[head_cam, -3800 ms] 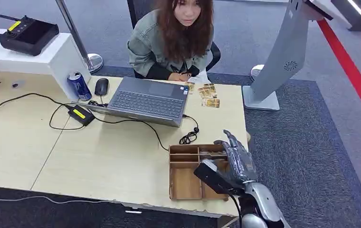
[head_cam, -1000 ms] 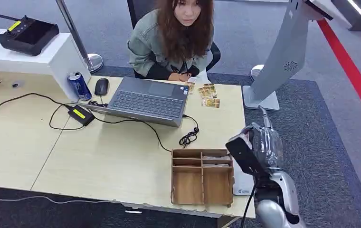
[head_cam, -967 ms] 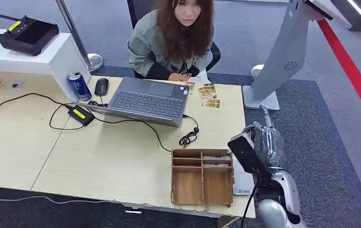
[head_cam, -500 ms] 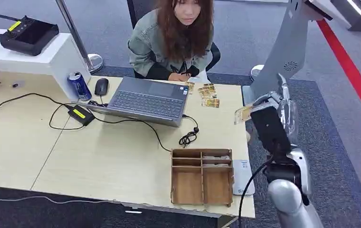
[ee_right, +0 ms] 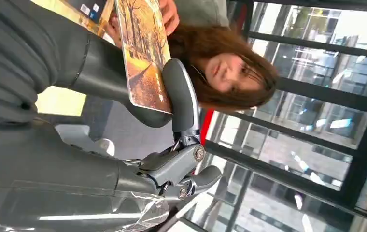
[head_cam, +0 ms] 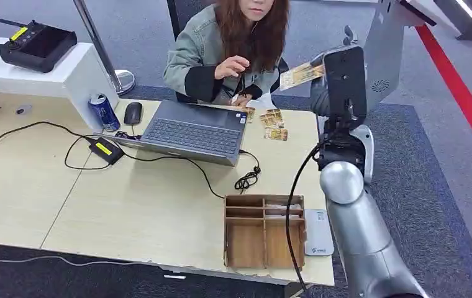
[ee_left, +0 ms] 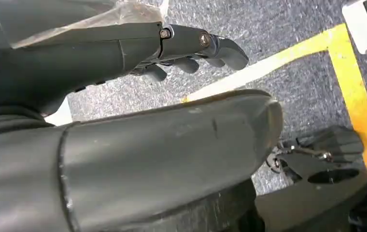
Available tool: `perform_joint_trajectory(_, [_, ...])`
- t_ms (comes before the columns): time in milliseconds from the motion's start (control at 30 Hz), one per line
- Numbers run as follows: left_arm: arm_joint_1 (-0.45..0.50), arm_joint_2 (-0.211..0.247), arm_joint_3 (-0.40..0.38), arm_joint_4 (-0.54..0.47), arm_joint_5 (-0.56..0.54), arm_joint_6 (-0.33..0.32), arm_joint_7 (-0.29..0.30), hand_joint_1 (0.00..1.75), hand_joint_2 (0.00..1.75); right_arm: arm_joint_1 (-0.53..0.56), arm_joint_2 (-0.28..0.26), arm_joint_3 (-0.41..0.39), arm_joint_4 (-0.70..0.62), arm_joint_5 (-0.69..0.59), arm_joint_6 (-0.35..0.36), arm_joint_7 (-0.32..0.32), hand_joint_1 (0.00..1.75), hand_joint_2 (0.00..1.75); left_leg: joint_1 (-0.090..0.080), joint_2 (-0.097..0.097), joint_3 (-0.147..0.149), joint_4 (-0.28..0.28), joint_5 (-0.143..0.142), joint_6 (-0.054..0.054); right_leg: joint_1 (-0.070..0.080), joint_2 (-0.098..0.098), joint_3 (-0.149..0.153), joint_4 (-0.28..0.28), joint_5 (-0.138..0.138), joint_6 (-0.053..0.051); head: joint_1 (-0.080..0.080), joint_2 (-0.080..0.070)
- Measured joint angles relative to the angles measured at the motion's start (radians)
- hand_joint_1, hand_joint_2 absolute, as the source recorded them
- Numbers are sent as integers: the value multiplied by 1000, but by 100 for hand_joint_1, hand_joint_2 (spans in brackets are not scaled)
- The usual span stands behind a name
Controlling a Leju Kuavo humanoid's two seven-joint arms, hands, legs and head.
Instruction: Pass the card to the sensor for recognition and then transmit it.
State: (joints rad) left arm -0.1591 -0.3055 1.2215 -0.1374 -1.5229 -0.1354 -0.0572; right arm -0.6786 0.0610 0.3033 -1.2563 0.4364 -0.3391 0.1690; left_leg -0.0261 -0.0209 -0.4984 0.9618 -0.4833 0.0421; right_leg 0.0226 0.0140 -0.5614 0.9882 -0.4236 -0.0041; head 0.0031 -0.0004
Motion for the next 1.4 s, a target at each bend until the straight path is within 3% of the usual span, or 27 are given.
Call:
perform_joint_trajectory(300, [1, -3, -6, 2, -1, 1, 5, 0, 0, -68, 60, 14, 250, 2, -48, -27, 175, 175, 0, 0, 0, 0, 0, 0, 0, 0, 0, 0, 0, 0, 0, 0])
perform_joint_trajectory(767, [2, -3, -25, 2, -1, 11, 11, 0, 0, -81, 71, 14, 402, 9, -62, -31, 175, 175, 0, 1, 0, 0, 0, 0, 0, 0, 0, -1, 0, 0, 0, 0])
perform_joint_trajectory(800, [3, -3, -25, 2, -1, 11, 11, 0, 0, -81, 72, 14, 408, 9, -62, -33, 169, 175, 0, 0, 0, 0, 0, 0, 0, 0, 0, -1, 0, 0, 0, 0])
perform_joint_trajectory(833, [3, -3, -27, 2, -1, 13, 11, 0, 0, -81, 73, 14, 417, 9, -62, -36, 143, 175, 0, 0, 0, 0, 0, 0, 0, 0, 0, 0, 0, 0, 0, 0])
perform_joint_trajectory(867, [3, -3, -27, 2, -1, 13, 11, 0, 0, -81, 73, 14, 422, 9, -63, -37, 14, 175, 0, 0, 0, 0, 0, 0, 0, 0, 0, 0, 0, 0, 0, 0])
perform_joint_trajectory(900, [3, -3, -29, 2, -1, 15, 11, 0, 0, -81, 75, 14, 427, 8, -62, -40, 0, 175, 0, 0, 0, 0, 0, 0, 0, 0, 0, 0, 0, 0, 0, 0])
perform_joint_trajectory(1033, [3, -3, -31, 2, -1, 18, 11, 0, 0, -81, 78, 14, 445, -1, -48, -65, 0, 175, 0, 1, 0, 0, 0, 0, 0, 0, 0, 0, 0, 0, 0, 0])
perform_joint_trajectory(1200, [3, -3, -30, 2, 2, 23, 5, 0, 0, -76, 85, 15, 435, -25, 27, -103, 0, 175, 0, 1, 1, 0, 0, 0, 0, 0, 0, 0, 0, 0, 0, 0])
perform_joint_trajectory(1400, [6, -1, -27, 2, 18, 33, -10, 0, 0, 50, 50, 31, 229, -87, 114, -89, 0, 175, 0, 0, 1, 0, 0, 0, 0, 0, 0, -1, 0, 0, 0, 0])
